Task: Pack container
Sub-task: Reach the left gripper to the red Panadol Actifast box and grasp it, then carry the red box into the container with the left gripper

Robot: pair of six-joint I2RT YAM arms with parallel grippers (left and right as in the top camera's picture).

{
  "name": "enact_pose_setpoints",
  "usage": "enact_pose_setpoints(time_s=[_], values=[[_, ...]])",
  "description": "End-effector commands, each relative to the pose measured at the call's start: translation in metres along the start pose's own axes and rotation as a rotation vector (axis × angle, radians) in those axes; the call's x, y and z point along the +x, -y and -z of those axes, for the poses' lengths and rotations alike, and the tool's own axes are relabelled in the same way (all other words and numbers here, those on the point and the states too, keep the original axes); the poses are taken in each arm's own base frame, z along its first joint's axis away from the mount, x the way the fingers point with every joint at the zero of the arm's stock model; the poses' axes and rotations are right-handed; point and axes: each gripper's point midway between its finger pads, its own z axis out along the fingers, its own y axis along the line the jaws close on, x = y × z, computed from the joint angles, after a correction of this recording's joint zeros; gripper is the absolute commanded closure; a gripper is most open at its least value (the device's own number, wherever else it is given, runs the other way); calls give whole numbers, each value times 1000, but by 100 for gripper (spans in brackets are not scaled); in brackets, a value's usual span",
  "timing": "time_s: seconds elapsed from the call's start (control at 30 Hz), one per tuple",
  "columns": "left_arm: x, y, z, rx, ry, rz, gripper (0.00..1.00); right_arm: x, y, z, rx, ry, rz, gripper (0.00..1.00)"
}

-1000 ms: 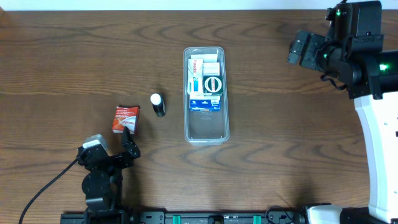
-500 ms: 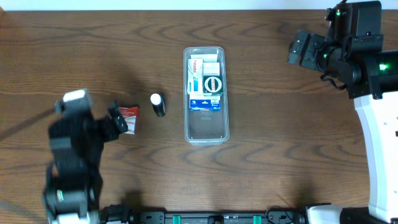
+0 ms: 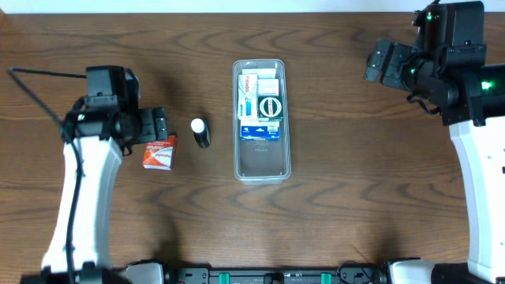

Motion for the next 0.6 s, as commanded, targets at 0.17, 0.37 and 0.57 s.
enact_pose_setpoints(time_s=[0.17, 0.37, 0.57], values=[[16, 1, -55, 25, -186, -149, 2, -2, 2, 6, 1, 16, 7, 1], [32, 4, -91, 38, -296, -172, 2, -2, 2, 6, 1, 16, 7, 1], [48, 6, -117, 50, -387, -170, 2, -2, 2, 6, 1, 16, 7, 1]])
